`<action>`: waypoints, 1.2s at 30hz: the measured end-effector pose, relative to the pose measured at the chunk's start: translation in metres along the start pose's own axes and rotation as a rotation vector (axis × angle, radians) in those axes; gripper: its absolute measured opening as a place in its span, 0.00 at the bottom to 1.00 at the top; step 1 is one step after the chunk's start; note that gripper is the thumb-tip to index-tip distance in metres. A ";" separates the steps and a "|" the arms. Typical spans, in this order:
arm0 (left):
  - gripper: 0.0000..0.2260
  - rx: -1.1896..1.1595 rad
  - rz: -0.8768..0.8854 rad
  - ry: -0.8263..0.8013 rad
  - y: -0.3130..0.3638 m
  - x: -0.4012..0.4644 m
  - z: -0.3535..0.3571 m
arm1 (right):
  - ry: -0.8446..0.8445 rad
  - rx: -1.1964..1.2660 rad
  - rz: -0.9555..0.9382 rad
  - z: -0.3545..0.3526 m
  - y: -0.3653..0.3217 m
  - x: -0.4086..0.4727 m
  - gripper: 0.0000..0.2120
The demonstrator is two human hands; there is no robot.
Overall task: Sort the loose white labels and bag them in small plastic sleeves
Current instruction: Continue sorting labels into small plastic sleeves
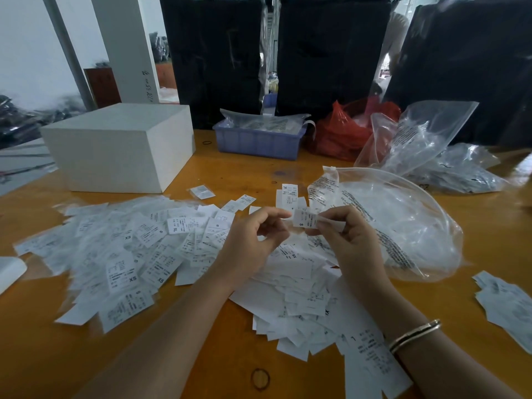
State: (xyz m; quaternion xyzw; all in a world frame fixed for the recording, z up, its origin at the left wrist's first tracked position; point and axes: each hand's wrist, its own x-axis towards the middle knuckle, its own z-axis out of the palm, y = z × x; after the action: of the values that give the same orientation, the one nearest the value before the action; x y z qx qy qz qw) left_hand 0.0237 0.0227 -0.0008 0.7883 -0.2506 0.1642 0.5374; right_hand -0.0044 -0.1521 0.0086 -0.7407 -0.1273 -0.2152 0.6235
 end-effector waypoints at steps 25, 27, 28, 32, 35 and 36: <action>0.12 -0.102 -0.040 0.018 0.006 0.001 -0.002 | 0.081 -0.026 0.029 -0.002 0.006 0.003 0.07; 0.13 -0.112 -0.042 0.021 0.006 0.001 -0.002 | 0.088 -0.029 0.023 -0.001 0.006 0.003 0.08; 0.13 -0.120 -0.041 0.022 0.007 0.001 -0.002 | 0.091 -0.029 0.022 -0.001 0.006 0.003 0.07; 0.12 -0.097 -0.029 0.023 0.007 0.001 -0.001 | 0.043 -0.033 0.040 0.002 0.006 0.002 0.06; 0.12 -0.108 -0.039 0.046 0.005 0.001 -0.002 | 0.029 -0.017 0.061 0.002 0.005 0.002 0.05; 0.13 -0.113 -0.044 0.053 0.004 0.001 -0.002 | 0.043 0.009 0.068 0.001 0.005 0.002 0.04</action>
State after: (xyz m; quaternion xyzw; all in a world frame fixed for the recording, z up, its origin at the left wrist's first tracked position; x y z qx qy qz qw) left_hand 0.0217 0.0230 0.0037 0.7574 -0.2278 0.1586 0.5910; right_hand -0.0002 -0.1524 0.0048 -0.7372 -0.0894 -0.2093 0.6362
